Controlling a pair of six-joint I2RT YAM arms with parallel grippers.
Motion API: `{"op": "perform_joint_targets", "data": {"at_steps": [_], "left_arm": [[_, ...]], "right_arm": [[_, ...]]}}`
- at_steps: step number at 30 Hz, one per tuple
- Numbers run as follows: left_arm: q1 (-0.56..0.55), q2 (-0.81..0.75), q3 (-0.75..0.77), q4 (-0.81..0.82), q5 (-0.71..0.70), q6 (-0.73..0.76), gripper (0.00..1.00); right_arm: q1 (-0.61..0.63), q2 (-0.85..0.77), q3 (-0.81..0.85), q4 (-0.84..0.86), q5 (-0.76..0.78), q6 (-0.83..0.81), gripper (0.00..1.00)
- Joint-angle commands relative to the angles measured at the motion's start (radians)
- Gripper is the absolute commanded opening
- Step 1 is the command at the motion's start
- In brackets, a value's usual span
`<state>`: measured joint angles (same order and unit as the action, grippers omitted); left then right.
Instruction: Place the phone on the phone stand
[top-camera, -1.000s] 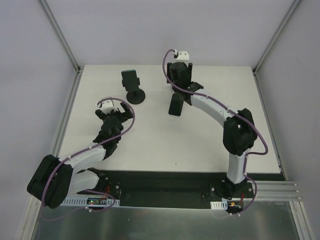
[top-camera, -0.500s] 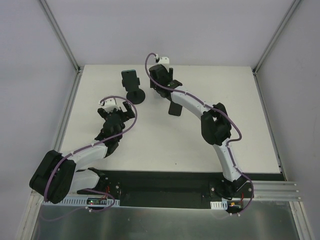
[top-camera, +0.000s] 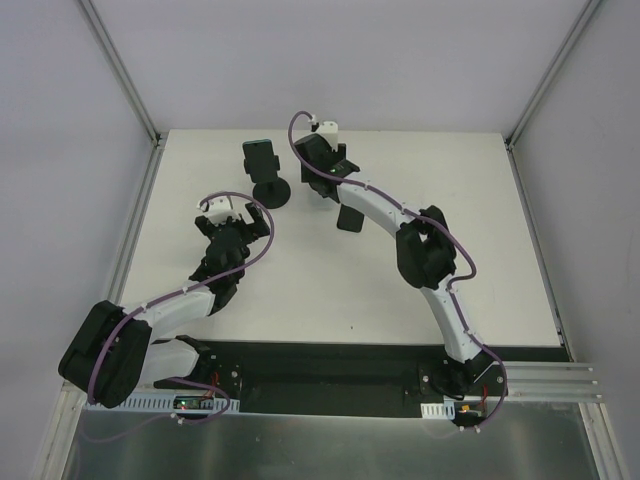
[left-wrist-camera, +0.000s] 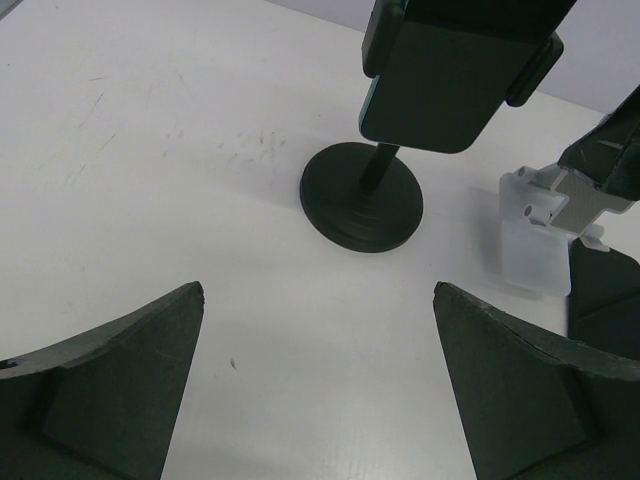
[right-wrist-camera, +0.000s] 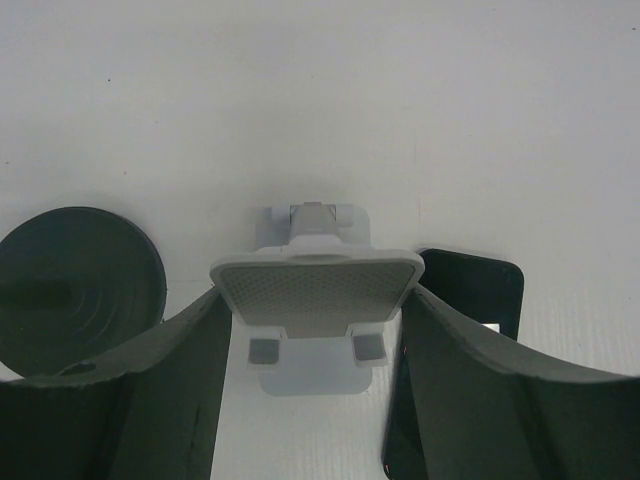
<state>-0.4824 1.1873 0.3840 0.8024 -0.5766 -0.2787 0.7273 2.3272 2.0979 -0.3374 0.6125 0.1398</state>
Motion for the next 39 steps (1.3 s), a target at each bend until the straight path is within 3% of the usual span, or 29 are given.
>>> {"op": "perform_joint_targets", "data": {"at_steps": [1, 8, 11, 14, 17, 22, 23, 26, 30, 33, 39], "left_arm": [[0.007, -0.026, 0.016, 0.017, 0.018, -0.013, 0.96], [0.007, -0.026, 0.016, 0.017, 0.021, -0.011, 0.96], [0.008, -0.028, 0.015, 0.015, 0.023, -0.01, 0.96], [0.007, -0.032, 0.013, 0.012, 0.024, -0.008, 0.96], [0.007, -0.04, 0.012, 0.014, 0.026, -0.01, 0.96], [0.007, -0.041, 0.01, 0.014, 0.027, -0.01, 0.96], [0.008, -0.043, 0.01, 0.014, 0.029, -0.01, 0.96], [0.008, -0.045, 0.009, 0.014, 0.031, -0.01, 0.96], [0.007, -0.046, 0.007, 0.014, 0.034, -0.01, 0.96], [0.007, -0.049, 0.007, 0.014, 0.04, -0.01, 0.96], [0.005, -0.06, 0.009, 0.012, 0.078, -0.011, 0.97]], "right_arm": [[-0.002, 0.0, 0.01, 0.081, -0.008, -0.002, 0.01], [-0.009, 0.026, 0.027, 0.075, -0.026, 0.009, 0.01], [-0.017, 0.029, 0.031, 0.058, -0.046, 0.015, 0.12], [-0.016, 0.029, 0.036, 0.051, -0.04, 0.023, 0.16], [-0.019, 0.044, 0.062, 0.026, -0.045, 0.033, 0.3], [-0.016, 0.07, 0.135, -0.032, -0.065, 0.037, 0.7], [-0.016, 0.064, 0.139, -0.035, -0.068, 0.034, 0.83], [-0.017, 0.028, 0.142, -0.048, -0.059, 0.018, 0.99], [-0.023, -0.064, 0.088, -0.063, -0.03, 0.001, 0.97], [-0.04, -0.166, -0.044, -0.037, -0.017, 0.027, 0.97], [-0.097, -0.295, -0.275, -0.101, -0.009, 0.2, 0.97]]}}
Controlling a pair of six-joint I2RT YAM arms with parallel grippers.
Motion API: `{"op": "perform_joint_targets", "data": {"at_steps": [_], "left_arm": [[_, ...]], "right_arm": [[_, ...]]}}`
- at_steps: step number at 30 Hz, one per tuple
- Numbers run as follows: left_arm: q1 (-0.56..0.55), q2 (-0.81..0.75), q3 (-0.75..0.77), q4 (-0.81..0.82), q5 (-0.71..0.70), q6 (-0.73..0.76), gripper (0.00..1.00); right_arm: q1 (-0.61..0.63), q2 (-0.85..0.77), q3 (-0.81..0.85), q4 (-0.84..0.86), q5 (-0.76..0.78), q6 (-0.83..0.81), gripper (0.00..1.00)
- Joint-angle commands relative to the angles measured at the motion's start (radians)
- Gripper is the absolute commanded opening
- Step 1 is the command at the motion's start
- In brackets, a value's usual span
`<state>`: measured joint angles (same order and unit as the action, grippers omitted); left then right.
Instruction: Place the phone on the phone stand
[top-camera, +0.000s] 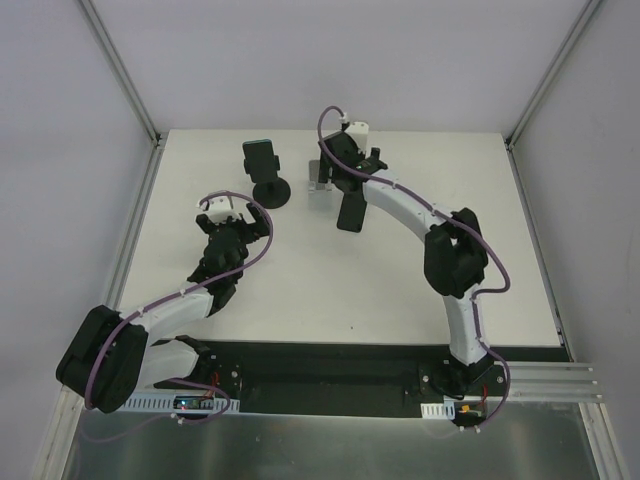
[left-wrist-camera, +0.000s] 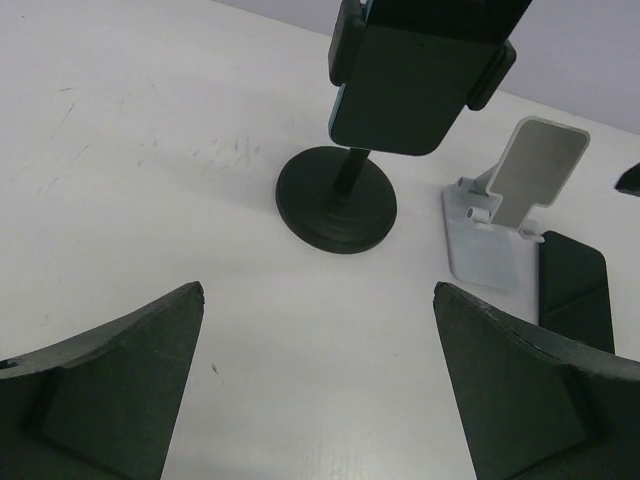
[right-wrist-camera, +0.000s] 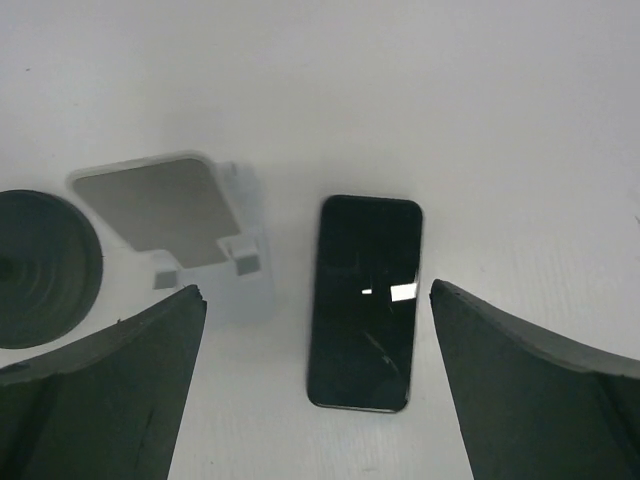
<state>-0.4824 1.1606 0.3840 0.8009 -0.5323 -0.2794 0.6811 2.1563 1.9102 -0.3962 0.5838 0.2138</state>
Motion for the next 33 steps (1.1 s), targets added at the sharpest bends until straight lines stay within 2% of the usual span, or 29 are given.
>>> {"op": "perform_joint_targets", "data": {"at_steps": [1, 8, 12, 16, 29, 33], "left_arm": [[0.005, -0.033, 0.007, 0.012, 0.046, -0.007, 0.97], [0.007, 0.002, 0.039, -0.005, 0.14, 0.011, 0.97], [0.007, 0.027, 0.061, -0.015, 0.166, 0.014, 0.97], [0.007, 0.057, 0.092, -0.032, 0.207, 0.028, 0.98], [0.005, 0.071, 0.108, -0.049, 0.235, 0.023, 0.99], [0.005, 0.071, 0.107, -0.049, 0.233, 0.023, 0.98]], "right_arm": [[-0.06, -0.133, -0.098, -0.05, -0.028, 0.139, 0.97], [-0.08, -0.128, -0.174, -0.08, -0.131, 0.151, 0.97], [-0.113, -0.046, -0.116, -0.121, -0.179, 0.144, 0.97], [-0.141, 0.019, -0.093, -0.106, -0.295, 0.138, 0.97], [-0.157, 0.175, 0.096, -0.228, -0.32, 0.116, 0.99], [-0.157, 0.201, 0.139, -0.262, -0.317, 0.122, 0.95]]}}
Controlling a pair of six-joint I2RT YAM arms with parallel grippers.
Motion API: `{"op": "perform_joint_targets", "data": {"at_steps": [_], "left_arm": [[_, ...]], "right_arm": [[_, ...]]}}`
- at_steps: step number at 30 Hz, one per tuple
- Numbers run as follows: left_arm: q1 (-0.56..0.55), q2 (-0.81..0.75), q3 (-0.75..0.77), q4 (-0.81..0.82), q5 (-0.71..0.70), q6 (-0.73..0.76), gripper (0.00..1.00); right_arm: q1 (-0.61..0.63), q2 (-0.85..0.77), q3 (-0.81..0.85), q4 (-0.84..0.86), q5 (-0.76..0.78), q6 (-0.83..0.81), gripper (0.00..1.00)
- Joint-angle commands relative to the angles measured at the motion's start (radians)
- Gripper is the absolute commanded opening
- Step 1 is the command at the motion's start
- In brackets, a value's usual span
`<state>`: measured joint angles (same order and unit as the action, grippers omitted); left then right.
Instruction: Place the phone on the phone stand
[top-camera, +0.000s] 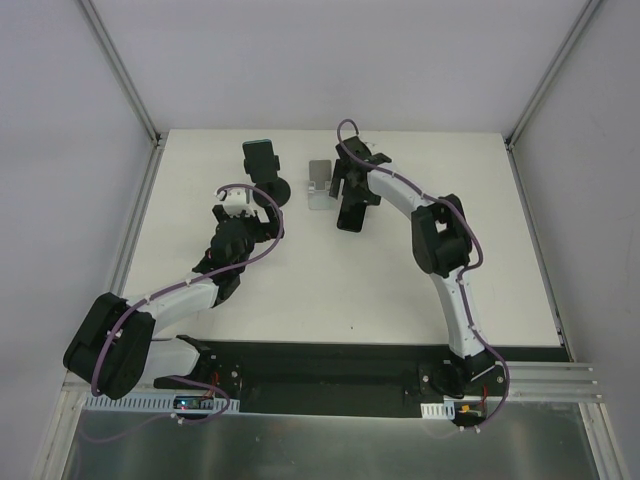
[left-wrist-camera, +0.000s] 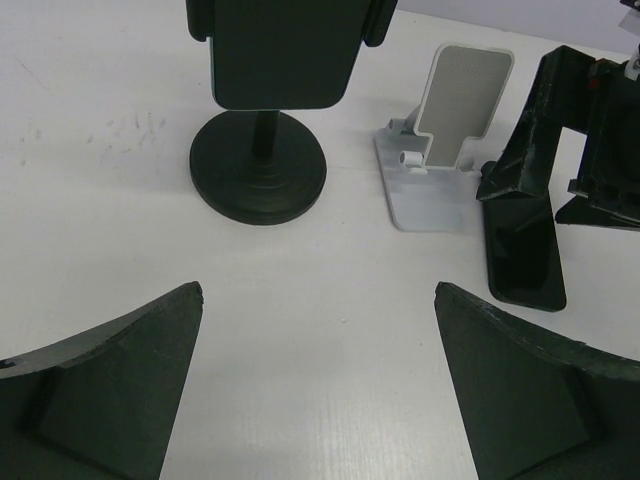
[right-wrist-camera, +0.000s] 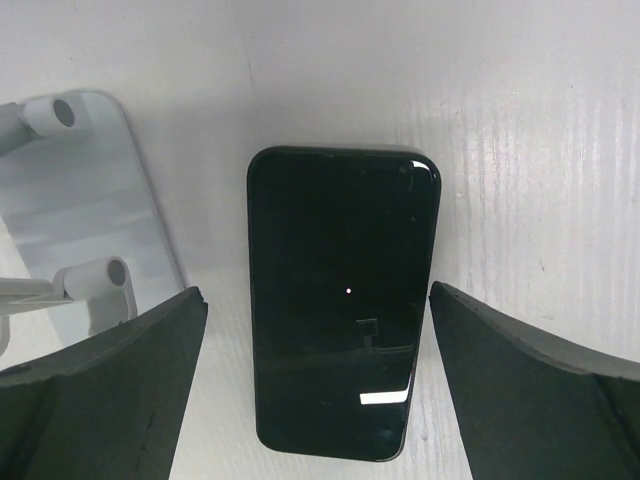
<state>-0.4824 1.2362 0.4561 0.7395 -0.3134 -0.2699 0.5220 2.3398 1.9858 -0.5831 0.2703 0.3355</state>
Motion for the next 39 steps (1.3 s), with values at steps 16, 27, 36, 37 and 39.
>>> {"op": "perform_joint_targets", "data": {"at_steps": [16, 27, 36, 37, 39], "left_arm": [[0.007, -0.015, 0.03, 0.012, 0.007, 0.012, 0.98], [0.007, -0.021, 0.026, 0.011, 0.008, 0.009, 0.98], [0.005, -0.021, 0.027, 0.012, 0.007, 0.009, 0.98], [0.007, -0.021, 0.027, 0.011, 0.008, 0.009, 0.98], [0.005, -0.024, 0.026, 0.012, 0.007, 0.009, 0.98]], "right_arm": [[-0.02, 0.107, 0.182, -0.194, -0.089, 0.002, 0.81], [-0.027, 0.208, 0.369, -0.38, -0.063, -0.026, 0.77], [-0.025, 0.266, 0.455, -0.449, -0.089, -0.076, 0.82], [-0.027, 0.266, 0.456, -0.451, -0.089, -0.078, 0.83], [-0.027, 0.266, 0.456, -0.455, -0.083, -0.084, 0.84]]}}
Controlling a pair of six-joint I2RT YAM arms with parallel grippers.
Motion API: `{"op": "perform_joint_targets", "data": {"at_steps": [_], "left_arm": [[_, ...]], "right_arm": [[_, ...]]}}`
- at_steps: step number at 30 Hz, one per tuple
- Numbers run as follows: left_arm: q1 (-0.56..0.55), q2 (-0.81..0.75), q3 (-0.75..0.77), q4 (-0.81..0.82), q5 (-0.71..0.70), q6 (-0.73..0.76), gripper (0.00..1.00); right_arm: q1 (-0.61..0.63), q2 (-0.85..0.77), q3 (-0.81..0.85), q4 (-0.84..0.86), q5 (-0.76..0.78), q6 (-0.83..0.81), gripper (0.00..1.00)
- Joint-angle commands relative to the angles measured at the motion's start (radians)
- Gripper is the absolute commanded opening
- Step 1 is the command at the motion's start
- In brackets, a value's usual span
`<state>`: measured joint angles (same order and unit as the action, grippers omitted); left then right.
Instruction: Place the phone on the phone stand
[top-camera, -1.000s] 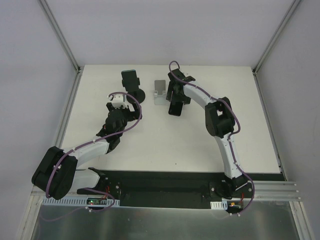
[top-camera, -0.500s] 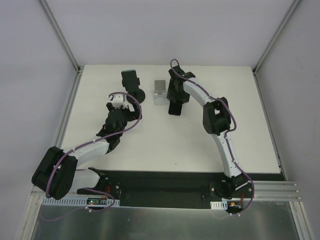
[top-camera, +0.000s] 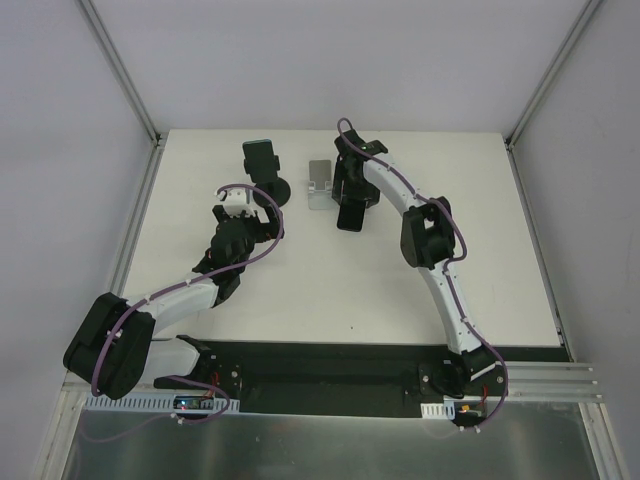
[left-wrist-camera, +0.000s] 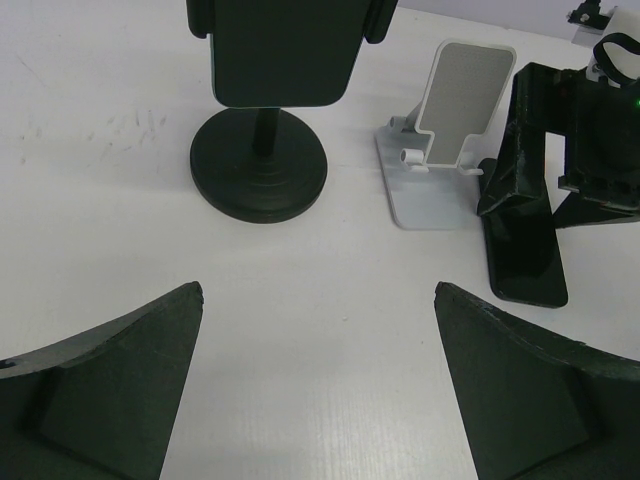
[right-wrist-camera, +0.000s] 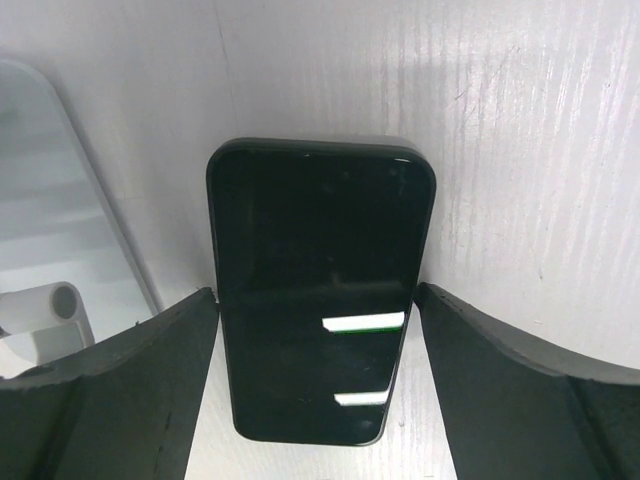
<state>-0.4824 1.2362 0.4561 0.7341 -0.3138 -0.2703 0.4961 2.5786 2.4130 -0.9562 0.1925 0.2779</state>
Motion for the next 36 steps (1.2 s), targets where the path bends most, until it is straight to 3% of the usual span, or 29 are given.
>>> {"op": "perform_joint_targets", "data": {"at_steps": [1, 4, 11, 14, 15, 17, 21, 26, 30, 36], "left_arm": [[0.005, -0.027, 0.026, 0.018, 0.007, 0.009, 0.98], [0.005, -0.029, 0.023, 0.018, 0.007, 0.008, 0.98], [0.005, -0.035, 0.019, 0.016, 0.004, 0.005, 0.98], [0.005, -0.037, 0.019, 0.018, 0.004, 0.003, 0.98], [0.005, -0.037, 0.019, 0.018, 0.004, 0.002, 0.98], [0.005, -0.037, 0.018, 0.018, 0.005, 0.002, 0.98], [0.007, -0.043, 0.015, 0.018, -0.001, -0.001, 0.98], [0.005, -0.046, 0.013, 0.018, 0.001, -0.001, 0.98], [0.005, -0.044, 0.013, 0.021, 0.004, -0.006, 0.98], [0.005, -0.05, 0.006, 0.024, -0.002, -0.009, 0.98]], "right_arm": [[-0.001, 0.028, 0.029, -0.085, -0.004, -0.026, 0.84], [-0.001, 0.025, 0.024, -0.088, -0.002, -0.023, 0.83], [-0.002, 0.031, 0.023, -0.078, -0.021, -0.003, 0.64], [-0.002, 0.003, -0.011, -0.052, -0.018, 0.007, 0.49], [-0.002, -0.012, -0.032, -0.015, -0.015, 0.01, 0.39], [-0.002, -0.087, -0.147, 0.052, -0.011, 0.012, 0.3], [0.001, -0.245, -0.408, 0.335, 0.03, 0.0, 0.01], [0.004, -0.401, -0.603, 0.539, 0.064, -0.046, 0.01], [0.01, -0.514, -0.811, 0.811, 0.088, -0.083, 0.01], [0.041, -0.623, -0.971, 1.124, 0.139, -0.17, 0.01]]}}
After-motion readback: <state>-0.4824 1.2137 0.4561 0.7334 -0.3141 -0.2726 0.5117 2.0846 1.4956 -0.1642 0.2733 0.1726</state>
